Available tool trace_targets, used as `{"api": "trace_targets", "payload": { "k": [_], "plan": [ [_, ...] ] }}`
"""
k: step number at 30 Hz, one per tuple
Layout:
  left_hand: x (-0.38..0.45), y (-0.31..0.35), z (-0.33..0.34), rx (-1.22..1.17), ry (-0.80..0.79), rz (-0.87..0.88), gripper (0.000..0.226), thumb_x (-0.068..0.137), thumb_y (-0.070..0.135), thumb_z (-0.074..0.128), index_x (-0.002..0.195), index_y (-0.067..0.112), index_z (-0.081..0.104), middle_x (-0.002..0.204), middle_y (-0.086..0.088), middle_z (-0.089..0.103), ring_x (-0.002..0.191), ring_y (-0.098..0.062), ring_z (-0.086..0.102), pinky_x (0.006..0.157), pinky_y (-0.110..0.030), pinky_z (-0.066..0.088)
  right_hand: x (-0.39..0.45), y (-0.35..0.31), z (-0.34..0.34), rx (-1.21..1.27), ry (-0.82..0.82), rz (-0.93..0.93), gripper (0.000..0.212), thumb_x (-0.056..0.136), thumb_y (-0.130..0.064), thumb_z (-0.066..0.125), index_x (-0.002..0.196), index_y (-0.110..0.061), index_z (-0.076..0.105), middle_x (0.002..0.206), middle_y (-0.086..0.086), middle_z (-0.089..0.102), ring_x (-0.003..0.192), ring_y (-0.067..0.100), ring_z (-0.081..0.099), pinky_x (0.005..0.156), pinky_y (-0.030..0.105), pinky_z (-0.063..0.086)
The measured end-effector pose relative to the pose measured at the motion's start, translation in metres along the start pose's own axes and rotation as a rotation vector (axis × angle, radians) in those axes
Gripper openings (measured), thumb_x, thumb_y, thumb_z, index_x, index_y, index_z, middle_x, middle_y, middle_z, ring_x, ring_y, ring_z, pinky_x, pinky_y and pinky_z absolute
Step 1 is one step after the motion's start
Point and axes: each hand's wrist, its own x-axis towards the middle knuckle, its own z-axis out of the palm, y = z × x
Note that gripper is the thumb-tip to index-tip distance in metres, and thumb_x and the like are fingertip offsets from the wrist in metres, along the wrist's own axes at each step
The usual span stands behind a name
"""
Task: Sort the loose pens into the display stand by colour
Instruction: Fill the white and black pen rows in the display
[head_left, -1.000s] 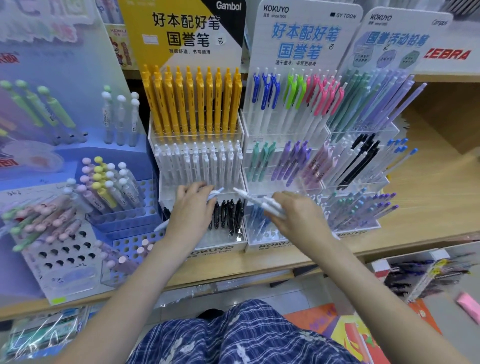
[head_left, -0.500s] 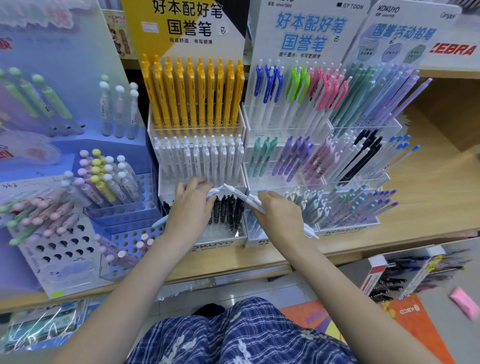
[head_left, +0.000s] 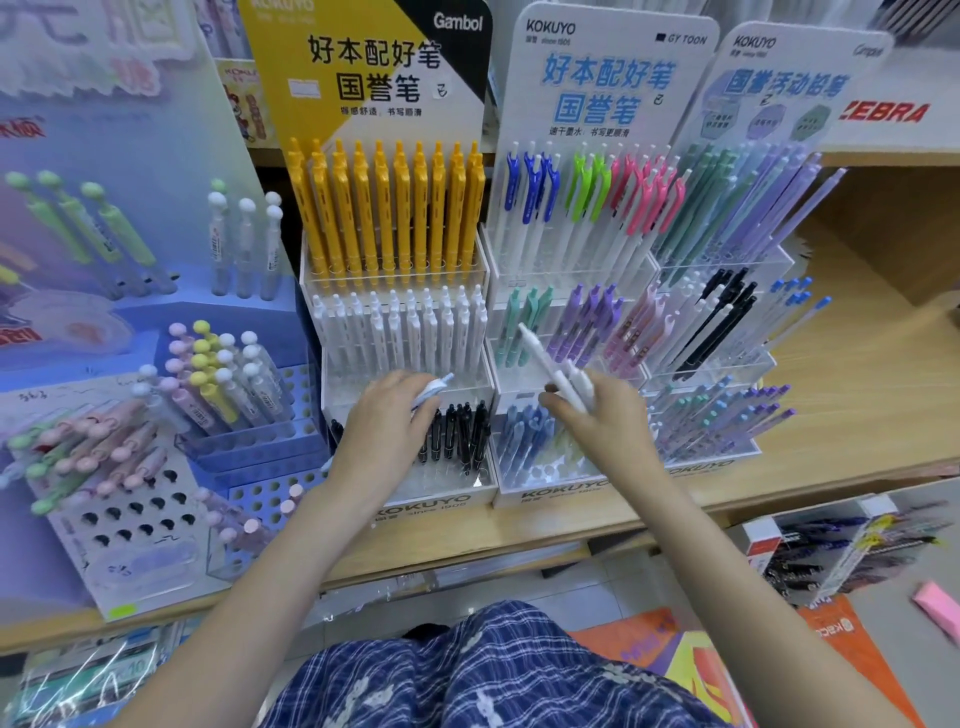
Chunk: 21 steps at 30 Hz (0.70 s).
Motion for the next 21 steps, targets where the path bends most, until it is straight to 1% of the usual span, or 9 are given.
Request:
{"api": "trace_targets", "payload": {
  "k": [3,5,7,10,11,13,15,18,21],
  "plan": [
    [0.001,0.02,0.0,-0.135,-0.2,0.125,0.017,0.094,0.026,0.052,0.108,0.026,0.06,0.073,0.014,0.058,0.063,0.0,0.053,0.054,-0.012,0.035,-0.004,-0.013,-0.017,0.422,-0.171,0.094,0.006,0.086,-0.017,0.066,0.086,-0.011,0.067,0.061,0.005,0.061,0.038,0.006,0.038,0.039,0.019,0.032],
    [0.003,0.032,0.005,-0.207,-0.301,0.165,0.008,0.091,0.024,0.056,0.09,0.03,0.062,0.067,0.016,0.054,0.058,0.003,0.048,0.054,-0.013,0.033,-0.008,-0.02,-0.016,0.454,-0.263,0.097,0.005,0.086,-0.015,0.066,0.085,-0.01,0.067,0.062,0.006,0.062,0.038,0.007,0.034,0.038,0.02,0.029],
    [0.004,0.039,0.008,-0.25,-0.336,0.175,0.023,0.09,0.022,0.059,0.073,0.037,0.054,0.063,0.014,0.052,0.057,0.001,0.046,0.054,-0.016,0.031,-0.01,-0.022,-0.014,0.426,-0.277,0.104,0.006,0.084,-0.013,0.068,0.082,-0.008,0.066,0.05,-0.002,0.056,0.037,0.007,0.033,0.037,0.019,0.028],
    [0.002,0.037,0.006,-0.325,-0.377,0.143,0.015,0.09,0.024,0.058,0.084,0.037,0.057,0.075,0.011,0.06,0.067,-0.005,0.054,0.06,-0.015,0.039,-0.009,-0.02,-0.015,0.454,-0.218,0.143,0.007,0.082,-0.01,0.069,0.08,-0.006,0.065,0.043,-0.008,0.052,0.036,0.006,0.032,0.037,0.019,0.027],
    [0.002,0.035,0.003,-0.369,-0.376,0.109,0.01,0.09,0.025,0.058,0.094,0.034,0.06,0.084,0.011,0.064,0.075,-0.004,0.059,0.066,-0.014,0.043,-0.008,-0.019,-0.017,0.493,-0.181,0.167,0.007,0.082,-0.011,0.069,0.079,-0.006,0.065,0.049,-0.006,0.057,0.037,0.007,0.032,0.037,0.019,0.027],
    [0.002,0.027,-0.004,-0.459,-0.332,0.03,0.018,0.09,0.022,0.057,0.106,0.028,0.062,0.094,0.012,0.067,0.082,0.002,0.062,0.07,-0.012,0.047,-0.003,-0.014,-0.022,0.617,-0.103,0.227,0.008,0.083,-0.012,0.068,0.08,-0.005,0.064,0.063,0.001,0.064,0.04,0.008,0.033,0.038,0.019,0.028],
    [0.002,0.019,-0.009,-0.506,-0.269,-0.023,0.019,0.09,0.017,0.058,0.102,0.031,0.064,0.089,0.013,0.068,0.077,0.007,0.061,0.066,-0.012,0.045,0.001,-0.009,-0.026,0.702,-0.087,0.264,0.01,0.084,-0.012,0.067,0.083,-0.003,0.063,0.066,0.004,0.062,0.041,0.008,0.032,0.037,0.019,0.027],
    [0.001,0.011,-0.013,-0.507,-0.197,-0.047,0.02,0.087,0.016,0.063,0.093,0.035,0.066,0.09,0.016,0.069,0.083,0.005,0.062,0.074,-0.017,0.047,0.004,-0.009,-0.025,0.784,-0.151,0.297,0.006,0.084,-0.007,0.065,0.086,-0.002,0.062,0.05,-0.002,0.046,0.038,0.007,0.029,0.036,0.017,0.023],
    [-0.001,0.01,-0.016,-0.531,-0.15,-0.037,0.02,0.086,0.013,0.064,0.091,0.032,0.066,0.092,0.014,0.069,0.087,0.001,0.063,0.079,-0.02,0.05,0.007,-0.015,-0.018,0.956,-0.186,0.32,0.015,0.076,-0.006,0.067,0.089,-0.003,0.059,0.051,-0.005,0.042,0.036,0.004,0.028,0.033,0.015,0.023]
  ]
}}
